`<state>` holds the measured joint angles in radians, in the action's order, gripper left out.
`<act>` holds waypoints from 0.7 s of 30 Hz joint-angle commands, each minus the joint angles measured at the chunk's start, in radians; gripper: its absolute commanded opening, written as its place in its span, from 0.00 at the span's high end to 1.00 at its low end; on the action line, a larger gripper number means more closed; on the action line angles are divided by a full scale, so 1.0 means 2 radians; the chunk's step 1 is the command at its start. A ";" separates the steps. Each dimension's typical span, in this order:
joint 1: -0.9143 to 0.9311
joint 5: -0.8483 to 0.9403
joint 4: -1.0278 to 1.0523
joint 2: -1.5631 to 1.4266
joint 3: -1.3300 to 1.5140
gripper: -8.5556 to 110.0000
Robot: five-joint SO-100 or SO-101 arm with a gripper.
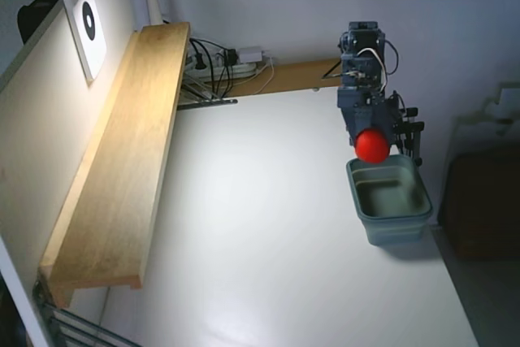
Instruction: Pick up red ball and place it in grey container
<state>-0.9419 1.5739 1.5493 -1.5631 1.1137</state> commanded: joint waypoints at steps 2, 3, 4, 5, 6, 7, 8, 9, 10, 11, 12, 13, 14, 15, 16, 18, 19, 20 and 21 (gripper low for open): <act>-0.017 -0.002 0.002 -0.006 -0.022 0.73; -0.017 -0.002 0.002 -0.006 -0.022 0.73; -0.017 -0.002 0.002 -0.006 -0.022 0.73; -0.017 -0.002 0.002 -0.006 -0.022 0.73; -0.017 -0.002 0.002 -0.006 -0.022 0.61; -0.017 -0.002 0.002 -0.006 -0.022 0.61; -0.017 -0.002 0.002 -0.006 -0.022 0.61; -0.017 -0.002 0.002 -0.006 -0.022 0.61; -0.017 -0.002 0.002 -0.006 -0.022 0.61; -0.017 -0.002 0.002 -0.006 -0.022 0.61; -0.017 -0.002 0.002 -0.006 -0.022 0.61; -0.017 -0.002 0.002 -0.006 -0.022 0.61; -0.017 -0.002 0.002 -0.006 -0.022 0.61; -0.017 -0.002 0.002 -0.006 -0.022 0.61; -0.017 -0.002 0.002 -0.006 -0.022 0.61; -0.017 -0.002 0.002 -0.006 -0.022 0.61; -0.017 -0.002 0.002 -0.006 -0.022 0.61; -0.017 -0.002 0.002 -0.006 -0.022 0.61; -0.017 -0.002 0.002 -0.006 -0.022 0.61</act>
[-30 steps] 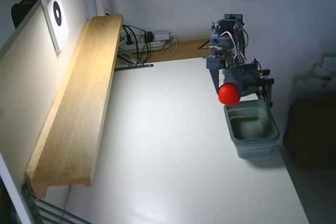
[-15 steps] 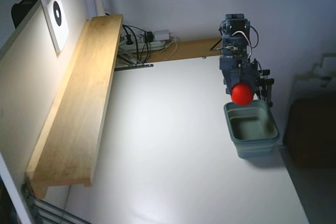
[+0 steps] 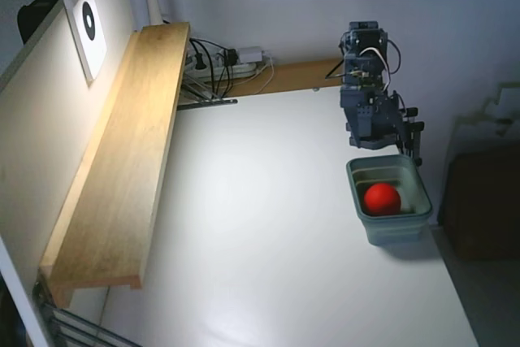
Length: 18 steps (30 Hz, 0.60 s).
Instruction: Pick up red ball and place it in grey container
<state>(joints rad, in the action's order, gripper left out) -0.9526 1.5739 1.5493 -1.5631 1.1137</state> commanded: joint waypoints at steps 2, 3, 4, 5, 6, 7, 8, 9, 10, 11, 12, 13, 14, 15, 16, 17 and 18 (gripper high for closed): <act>-0.012 -0.002 0.002 -0.006 -0.022 0.61; -0.012 -0.002 0.002 -0.006 -0.022 0.61; -0.011 -0.002 0.002 -0.007 -0.022 0.61; -0.010 -0.002 0.003 -0.007 -0.022 0.61; -0.009 -0.002 0.003 -0.007 -0.022 0.61; -0.007 -0.002 0.003 -0.008 -0.021 0.61; -0.004 -0.002 0.003 -0.009 -0.021 0.61; -0.001 -0.002 0.004 -0.010 -0.020 0.61; 0.003 -0.002 0.004 -0.011 -0.020 0.61; 0.007 -0.002 0.005 -0.013 -0.019 0.62; 0.011 -0.002 0.005 -0.014 -0.018 0.62; 0.016 -0.002 0.006 -0.016 -0.017 0.62; 0.023 -0.002 0.007 -0.018 -0.016 0.62; 0.027 -0.002 0.007 -0.019 -0.016 0.63; 0.034 -0.002 0.008 -0.022 -0.015 0.63; 0.042 -0.002 0.009 -0.024 -0.013 0.63; 0.047 -0.002 0.010 -0.026 -0.012 0.63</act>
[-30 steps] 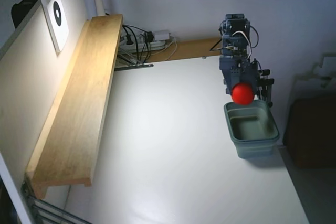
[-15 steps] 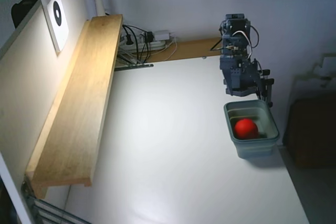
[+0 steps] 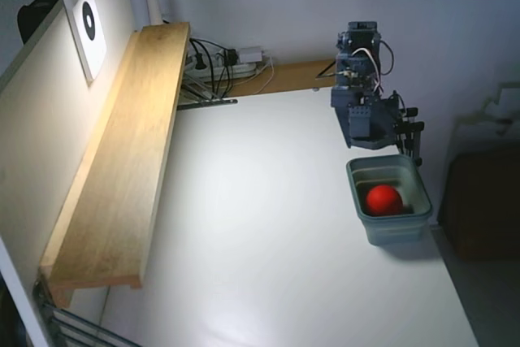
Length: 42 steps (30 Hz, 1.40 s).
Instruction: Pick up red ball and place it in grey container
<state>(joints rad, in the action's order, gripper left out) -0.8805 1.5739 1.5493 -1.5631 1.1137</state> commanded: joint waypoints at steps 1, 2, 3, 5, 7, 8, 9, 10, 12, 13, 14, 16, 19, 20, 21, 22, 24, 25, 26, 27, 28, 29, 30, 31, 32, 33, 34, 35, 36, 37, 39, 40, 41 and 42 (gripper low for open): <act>0.019 -0.002 0.011 -0.029 -0.011 0.64; 0.028 -0.002 0.012 -0.032 -0.009 0.64; 0.034 -0.002 0.013 -0.034 -0.008 0.65; 0.054 -0.002 0.015 -0.041 -0.005 0.65; 0.071 -0.002 0.017 -0.046 -0.002 0.66; 0.081 -0.002 0.019 -0.050 0.000 0.67; 0.089 -0.002 0.020 -0.052 0.001 0.67; 0.100 -0.002 0.021 -0.056 0.003 0.68; 0.120 -0.002 0.024 -0.063 0.006 0.68; 0.132 -0.002 0.025 -0.067 0.008 0.69; 0.144 -0.002 0.027 -0.071 0.010 0.70; 0.165 -0.002 0.030 -0.078 0.014 0.71; 0.200 -0.002 0.034 -0.090 0.020 0.72; 0.214 -0.002 0.036 -0.095 0.022 0.73; 0.227 -0.002 0.037 -0.099 0.024 0.73; 0.241 -0.002 0.039 -0.104 0.027 0.74; 0.264 -0.002 0.042 -0.112 0.030 0.75; 0.274 -0.002 0.043 -0.115 0.032 0.76; 0.288 -0.002 0.045 -0.120 0.034 0.76; 0.302 -0.002 0.047 -0.124 0.037 0.77; 0.312 -0.002 0.048 -0.128 0.038 0.77; 0.326 -0.002 0.050 -0.132 0.041 0.78; 0.340 -0.002 0.052 -0.137 0.043 0.79; 0.350 -0.002 0.053 -0.140 0.045 0.79; 0.364 -0.002 0.055 -0.145 0.047 0.80; 0.378 -0.002 0.057 -0.150 0.050 0.80; 0.388 -0.002 0.058 -0.153 0.051 0.81; 0.402 -0.002 0.060 -0.158 0.054 0.81; 0.416 -0.002 0.061 -0.163 0.056 0.82; 0.425 -0.002 0.063 -0.166 0.057 0.83; 0.452 -0.002 0.066 -0.175 0.062 0.84; 0.461 -0.002 0.067 -0.178 0.064 0.84; 0.474 -0.002 0.069 -0.182 0.066 0.85; 0.487 -0.002 0.071 -0.187 0.068 0.85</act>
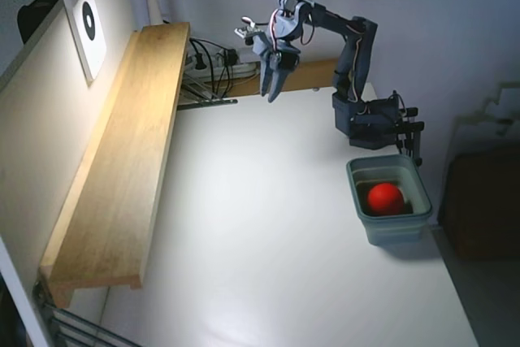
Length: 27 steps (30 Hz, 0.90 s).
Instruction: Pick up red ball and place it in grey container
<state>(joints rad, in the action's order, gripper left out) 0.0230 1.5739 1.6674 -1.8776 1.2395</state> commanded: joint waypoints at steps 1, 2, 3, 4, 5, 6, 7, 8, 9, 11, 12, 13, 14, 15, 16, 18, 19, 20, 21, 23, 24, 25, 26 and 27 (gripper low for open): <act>0.044 -0.002 0.013 -0.032 0.007 0.86; 0.057 -0.002 0.014 -0.037 0.009 0.86; 0.069 -0.002 0.016 -0.041 0.011 0.87; 0.077 -0.002 0.017 -0.044 0.012 0.87; 0.089 -0.002 0.018 -0.047 0.014 0.88; 0.101 -0.002 0.020 -0.051 0.016 0.88; 0.112 -0.002 0.021 -0.055 0.018 0.89; 0.119 -0.002 0.022 -0.058 0.019 0.89; 0.130 -0.002 0.024 -0.061 0.021 0.90; 0.150 -0.002 0.026 -0.068 0.024 0.91; 0.157 -0.002 0.027 -0.070 0.026 0.91; 0.167 -0.002 0.028 -0.074 0.027 0.91; 0.176 -0.002 0.029 -0.077 0.029 0.92; 0.182 -0.002 0.030 -0.079 0.030 0.92; 0.190 -0.002 0.031 -0.081 0.031 0.93; 0.203 -0.002 0.033 -0.086 0.033 0.93; 0.210 -0.002 0.034 -0.088 0.035 0.93; 0.216 -0.002 0.035 -0.090 0.036 0.94; 0.220 -0.002 0.035 -0.092 0.036 0.94; 0.231 -0.002 0.037 -0.095 0.038 0.94; 0.234 -0.002 0.037 -0.096 0.039 0.95; 0.239 -0.002 0.037 -0.098 0.039 0.95; 0.242 -0.002 0.038 -0.099 0.040 0.95; 0.244 -0.002 0.038 -0.100 0.040 0.95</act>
<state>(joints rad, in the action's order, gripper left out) 0.4817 1.5739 1.7227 -2.0325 1.3116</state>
